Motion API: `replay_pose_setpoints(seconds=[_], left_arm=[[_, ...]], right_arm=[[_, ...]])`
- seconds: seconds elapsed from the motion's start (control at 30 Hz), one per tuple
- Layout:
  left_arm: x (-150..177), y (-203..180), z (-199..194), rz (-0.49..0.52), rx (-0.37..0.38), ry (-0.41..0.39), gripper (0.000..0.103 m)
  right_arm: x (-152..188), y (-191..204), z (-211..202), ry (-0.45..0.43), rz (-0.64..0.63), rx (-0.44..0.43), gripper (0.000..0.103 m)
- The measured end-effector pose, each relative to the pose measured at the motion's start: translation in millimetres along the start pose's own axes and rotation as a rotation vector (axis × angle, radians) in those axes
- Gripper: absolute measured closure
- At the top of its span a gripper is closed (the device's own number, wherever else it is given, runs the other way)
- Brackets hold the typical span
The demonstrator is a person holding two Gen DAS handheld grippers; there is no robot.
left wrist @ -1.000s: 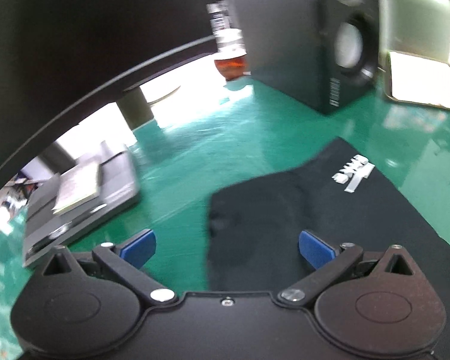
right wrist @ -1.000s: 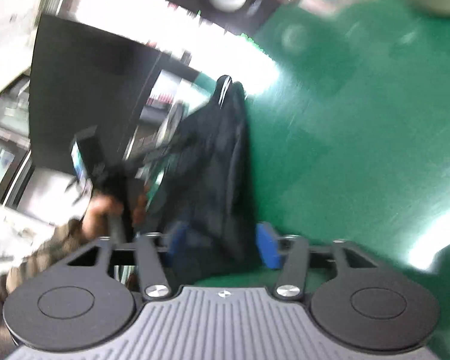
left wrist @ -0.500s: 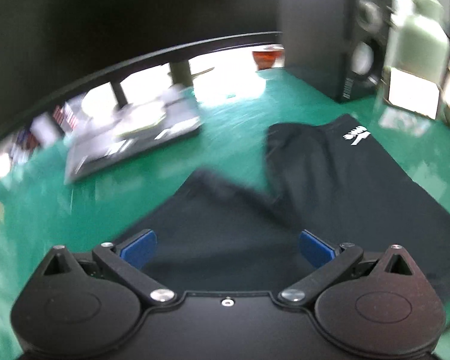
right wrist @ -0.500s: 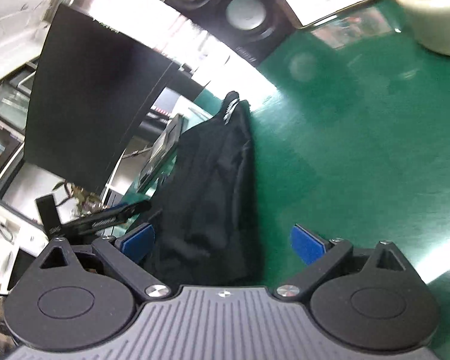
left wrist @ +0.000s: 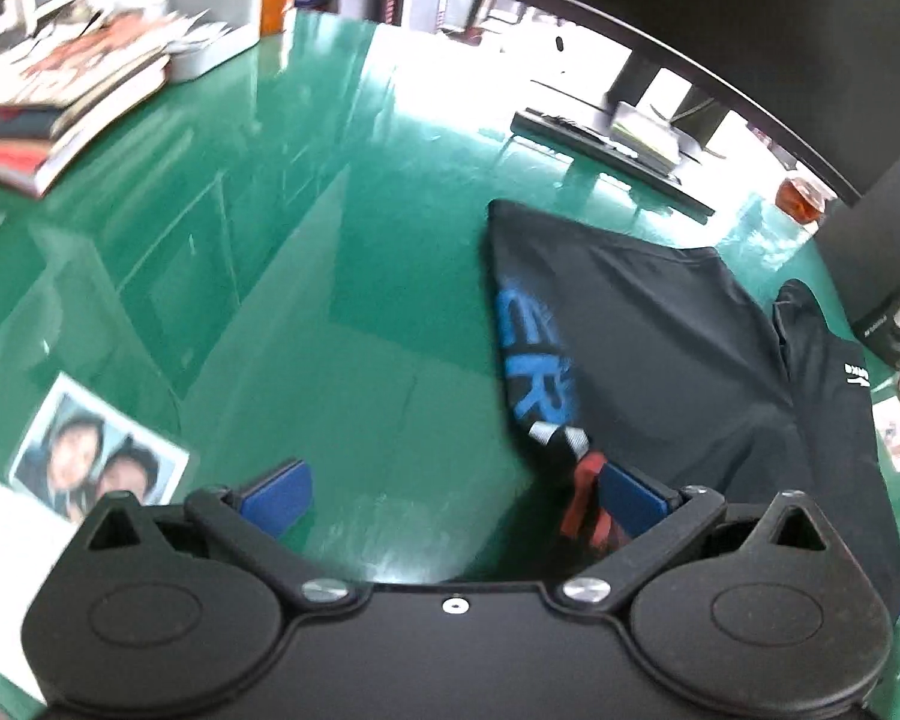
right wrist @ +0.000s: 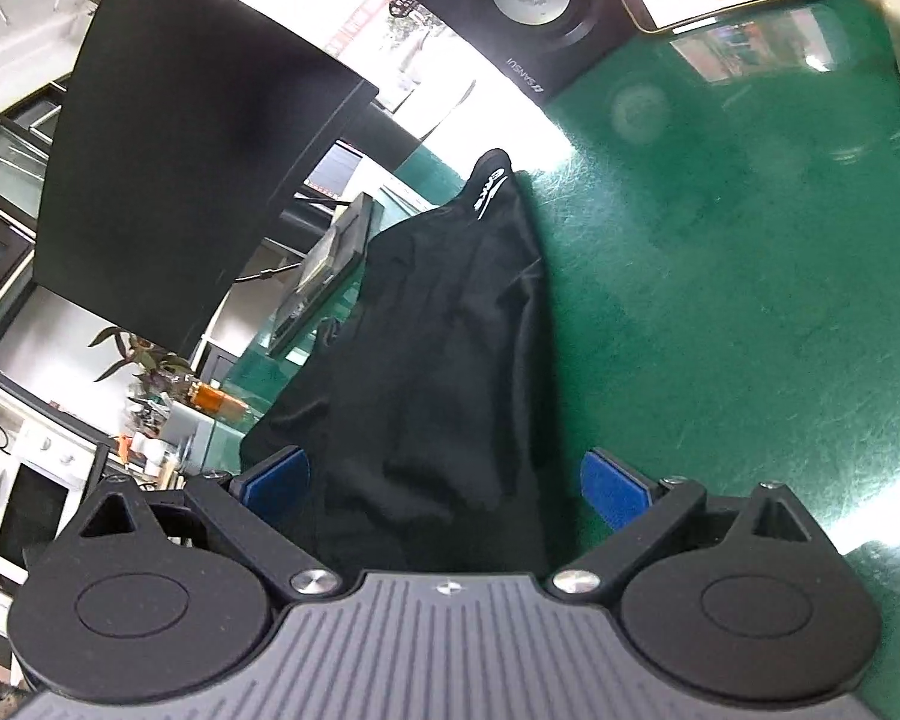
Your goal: Fold clothes
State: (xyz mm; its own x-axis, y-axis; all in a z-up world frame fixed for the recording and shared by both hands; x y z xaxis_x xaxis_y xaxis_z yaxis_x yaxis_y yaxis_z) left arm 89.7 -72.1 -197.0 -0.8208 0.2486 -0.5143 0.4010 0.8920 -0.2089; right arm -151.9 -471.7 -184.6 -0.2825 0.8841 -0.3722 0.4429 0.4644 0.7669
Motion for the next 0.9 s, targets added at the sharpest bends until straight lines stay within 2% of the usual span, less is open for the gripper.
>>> replay_pose_setpoints(seconds=[0.13, 0.27, 0.4, 0.57, 0.67, 0.73, 0.9], left_arm=[[2, -6, -2, 0.013, 0.018, -0.003, 0.001], [0, -13, 2, 0.033, 0.026, 0.0, 0.001], [-4, -17, 3, 0.056, 0.03, -0.005, 0.001], [-7, -17, 2, 0.055, 0.032, -0.013, 0.001], [-7, -15, 0, 0.044, 0.054, -0.026, 0.001], [-6, -12, 2, 0.015, 0.093, -0.011, 0.001], [6, 1, -3, -0.079, 0.158, 0.016, 0.001]], right_arm=[[-3, -10, -20, -0.06, 0.001, 0.018, 0.006], [7, -25, -40, -0.085, -0.07, 0.032, 0.005], [5, -38, -53, -0.164, -0.092, 0.042, 0.006], [-23, -62, -63, -0.327, -0.22, 0.182, 0.005], [-35, -54, -63, -0.34, -0.214, 0.163, 0.005], [-34, -44, -60, -0.321, -0.226, 0.144, 0.0], [-14, -23, -37, -0.142, -0.137, -0.007, 0.0]])
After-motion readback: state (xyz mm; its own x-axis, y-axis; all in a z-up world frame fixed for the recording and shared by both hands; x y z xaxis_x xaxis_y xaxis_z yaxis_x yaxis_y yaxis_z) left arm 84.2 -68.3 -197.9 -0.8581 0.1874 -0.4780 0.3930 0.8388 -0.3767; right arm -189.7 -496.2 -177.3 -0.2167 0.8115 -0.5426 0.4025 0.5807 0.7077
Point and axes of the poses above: each gripper's, at about its wrist camera, not at the fingertips, and z roughly the way its jaws point, y to its left, x to its underside, the point moved 7 cm from there along z, roughly the way its jaws point, and after that the axes turned 6 degrees about z, right-handed, at the moved point
